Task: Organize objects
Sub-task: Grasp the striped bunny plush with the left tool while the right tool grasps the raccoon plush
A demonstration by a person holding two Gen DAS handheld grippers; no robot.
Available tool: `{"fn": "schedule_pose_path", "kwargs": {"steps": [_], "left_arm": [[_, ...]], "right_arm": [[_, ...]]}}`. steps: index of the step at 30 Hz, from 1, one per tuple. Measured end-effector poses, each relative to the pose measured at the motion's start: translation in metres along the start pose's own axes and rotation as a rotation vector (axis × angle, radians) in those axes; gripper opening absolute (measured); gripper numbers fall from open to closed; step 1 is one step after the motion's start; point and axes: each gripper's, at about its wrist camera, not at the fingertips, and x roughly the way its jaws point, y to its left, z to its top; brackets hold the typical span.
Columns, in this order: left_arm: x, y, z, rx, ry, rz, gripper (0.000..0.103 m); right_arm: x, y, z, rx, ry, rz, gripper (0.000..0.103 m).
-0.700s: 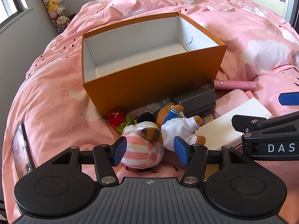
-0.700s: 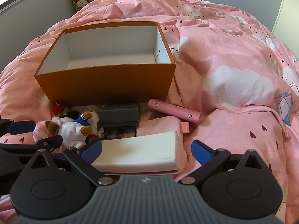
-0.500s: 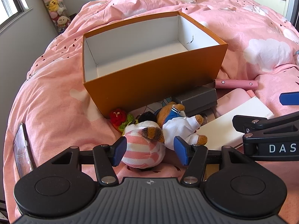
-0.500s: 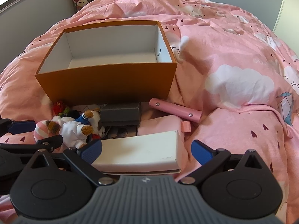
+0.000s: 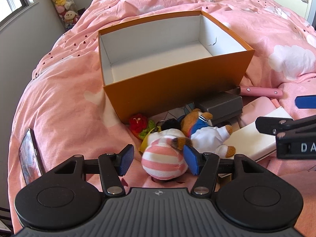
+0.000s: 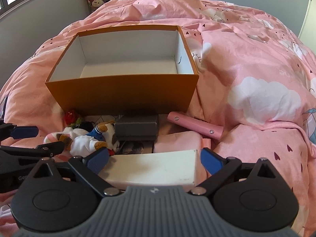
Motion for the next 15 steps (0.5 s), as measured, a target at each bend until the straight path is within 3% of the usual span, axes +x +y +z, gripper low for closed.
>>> {"fn": "schedule_pose_path", "kwargs": {"steps": [2,9,15], "left_arm": [[0.001,0.008,0.003,-0.025,0.008,-0.026,0.068],[0.009,0.038,0.022,-0.126,0.071,-0.172,0.068],[0.031,0.054,0.037,-0.181,0.152,-0.234,0.067]], "right_arm": [[0.005,-0.001,0.007,-0.001,0.017,0.019,0.081],[0.029,0.001,0.029,0.031,0.111,0.156,0.060],[0.059,0.009,0.047,0.112,0.230,0.288,0.056]]}}
